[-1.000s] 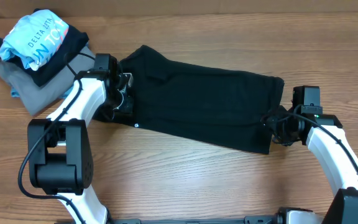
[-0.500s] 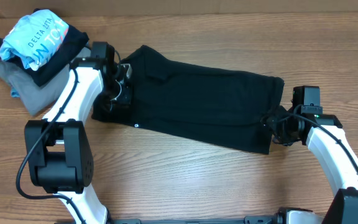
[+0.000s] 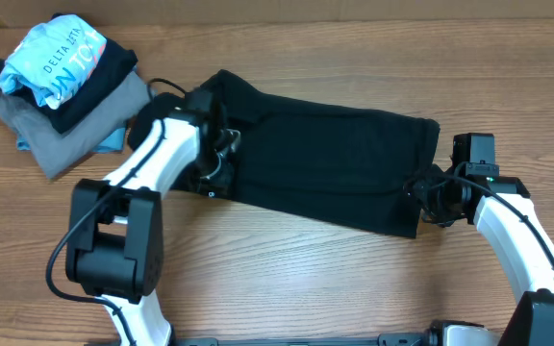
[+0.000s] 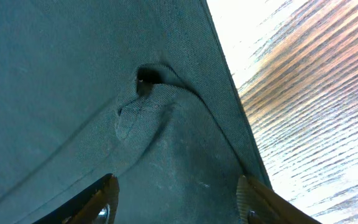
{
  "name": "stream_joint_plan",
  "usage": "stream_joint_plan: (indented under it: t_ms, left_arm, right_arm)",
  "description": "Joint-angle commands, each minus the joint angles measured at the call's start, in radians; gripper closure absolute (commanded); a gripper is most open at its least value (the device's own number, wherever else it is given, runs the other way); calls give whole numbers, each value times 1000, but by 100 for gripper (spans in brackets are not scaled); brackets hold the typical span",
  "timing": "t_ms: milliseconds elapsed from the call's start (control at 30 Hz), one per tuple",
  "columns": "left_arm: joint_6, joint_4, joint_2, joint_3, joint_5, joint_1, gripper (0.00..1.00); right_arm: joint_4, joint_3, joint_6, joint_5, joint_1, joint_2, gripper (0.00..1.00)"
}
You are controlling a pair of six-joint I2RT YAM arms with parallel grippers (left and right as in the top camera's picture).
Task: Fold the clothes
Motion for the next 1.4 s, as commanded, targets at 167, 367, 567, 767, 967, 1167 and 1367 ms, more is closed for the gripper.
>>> stream_joint_plan:
  t_ms: [167, 367, 567, 767, 967, 1167, 1367]
  left_arm:
    - [17, 22, 9, -12, -138, -1, 61]
    - [15, 60, 9, -18, -147, -1, 66]
    - [23, 60, 9, -36, -148, -1, 66]
    - [23, 56, 9, -49, -147, -1, 66]
    - [23, 64, 9, -48, -147, -1, 90]
    - [23, 34, 8, 1, -148, -1, 96]
    - [35, -58, 8, 179, -151, -1, 96]
  right_arm:
    - [1, 14, -8, 7, -8, 3, 35]
    - [0, 14, -8, 7, -8, 3, 36]
    - [-7, 14, -8, 8, -8, 3, 36]
    - [-7, 14, -8, 8, -8, 3, 35]
    - [-6, 14, -8, 8, -8, 2, 36]
    - [-6, 14, -8, 16, -8, 2, 36]
    - [-6, 14, -8, 18, -8, 3, 36]
